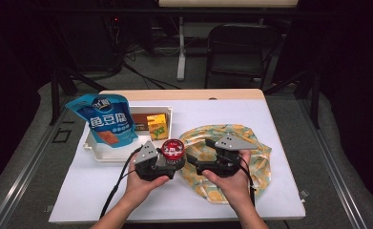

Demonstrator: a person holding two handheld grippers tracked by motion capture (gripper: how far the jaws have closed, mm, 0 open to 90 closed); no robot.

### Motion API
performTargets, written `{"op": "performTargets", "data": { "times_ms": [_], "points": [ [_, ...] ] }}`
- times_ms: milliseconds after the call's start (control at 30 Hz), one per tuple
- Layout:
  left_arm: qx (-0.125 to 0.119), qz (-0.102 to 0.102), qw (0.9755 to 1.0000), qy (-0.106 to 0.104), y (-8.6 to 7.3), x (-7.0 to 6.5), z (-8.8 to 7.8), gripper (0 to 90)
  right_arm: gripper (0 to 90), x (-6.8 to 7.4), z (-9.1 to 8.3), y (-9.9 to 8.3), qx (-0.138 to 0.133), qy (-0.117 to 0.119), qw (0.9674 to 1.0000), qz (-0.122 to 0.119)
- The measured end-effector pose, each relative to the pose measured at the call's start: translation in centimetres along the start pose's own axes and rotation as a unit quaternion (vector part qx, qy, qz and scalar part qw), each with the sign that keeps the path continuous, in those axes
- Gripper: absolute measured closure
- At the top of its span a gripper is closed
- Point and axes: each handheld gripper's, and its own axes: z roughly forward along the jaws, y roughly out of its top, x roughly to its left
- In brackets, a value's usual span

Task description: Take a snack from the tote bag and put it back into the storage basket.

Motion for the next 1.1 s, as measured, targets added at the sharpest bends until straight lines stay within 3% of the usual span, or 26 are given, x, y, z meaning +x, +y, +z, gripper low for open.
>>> {"op": "performTargets", "data": {
  "times_ms": [33, 67, 100, 200, 267, 367, 533, 567, 733, 767, 867, 900, 933, 967, 1000, 1100],
  "points": [
    [0.002, -0.001, 1.0, -0.008, 0.0, 0.3, -0.3, 25.9, 14.9, -0.2, -0.1, -0.1, 0.0, -0.004, 1.0, 0.002],
    [-0.002, -0.002, 1.0, 0.005, -0.1, 0.4, -0.5, 25.9, 15.0, -0.4, -0.2, -0.3, 0.002, -0.007, 1.0, 0.001],
    [-0.001, -0.004, 1.0, -0.001, -0.1, 0.7, -0.9, 25.9, 15.0, -0.7, -0.4, -0.5, 0.002, -0.012, 0.9999, 0.001],
    [-0.007, -0.013, 0.9999, 0.007, -0.1, 1.5, -1.7, 25.9, 15.3, -1.6, -0.8, -1.2, 0.007, -0.025, 0.9996, 0.006],
    [-0.013, -0.014, 0.9995, 0.027, -0.2, 1.9, -2.2, 25.8, 15.5, -2.2, -1.1, -1.7, 0.013, -0.032, 0.9993, 0.01],
    [-0.015, -0.011, 0.9995, 0.026, 0.0, 2.5, -2.9, 25.8, 15.9, -3.1, -1.6, -2.6, 0.016, -0.043, 0.9988, 0.019],
    [-0.022, -0.015, 0.9986, 0.045, 0.0, 3.5, -3.9, 25.8, 16.4, -4.2, -2.4, -3.5, 0.025, -0.062, 0.9976, 0.02],
    [-0.022, -0.017, 0.9989, 0.036, -0.1, 3.9, -4.0, 25.9, 16.6, -4.4, -2.7, -3.7, 0.026, -0.065, 0.9973, 0.021],
    [-0.018, -0.041, 0.9979, 0.047, -0.4, 5.5, -4.7, 25.9, 17.2, -5.8, -4.1, -4.9, 0.032, -0.085, 0.9955, 0.026],
    [-0.022, -0.042, 0.997, 0.061, -0.5, 5.5, -4.8, 25.9, 17.5, -6.1, -4.4, -5.2, 0.033, -0.093, 0.9948, 0.028],
    [-0.013, -0.04, 0.9974, 0.059, -0.7, 6.1, -4.8, 25.9, 18.9, -7.0, -5.4, -5.6, 0.024, -0.103, 0.9931, 0.05],
    [-0.016, -0.04, 0.9966, 0.07, -0.9, 6.2, -4.7, 25.9, 19.1, -7.3, -5.6, -5.6, 0.021, -0.107, 0.9926, 0.054],
    [-0.011, -0.043, 0.9973, 0.059, -1.0, 6.4, -4.6, 25.9, 19.3, -7.4, -5.7, -5.6, 0.016, -0.111, 0.992, 0.057],
    [-0.014, -0.042, 0.9966, 0.069, -1.2, 6.5, -4.5, 25.9, 19.5, -7.6, -5.8, -5.6, 0.015, -0.112, 0.9919, 0.058],
    [-0.009, -0.045, 0.9972, 0.06, -1.4, 6.8, -4.4, 25.9, 19.6, -7.8, -5.9, -5.6, 0.016, -0.114, 0.9917, 0.057],
    [-0.005, -0.052, 0.9961, 0.072, -1.9, 7.5, -3.9, 25.9, 20.0, -8.1, -5.9, -5.7, 0.013, -0.119, 0.9909, 0.061]
  ]
}}
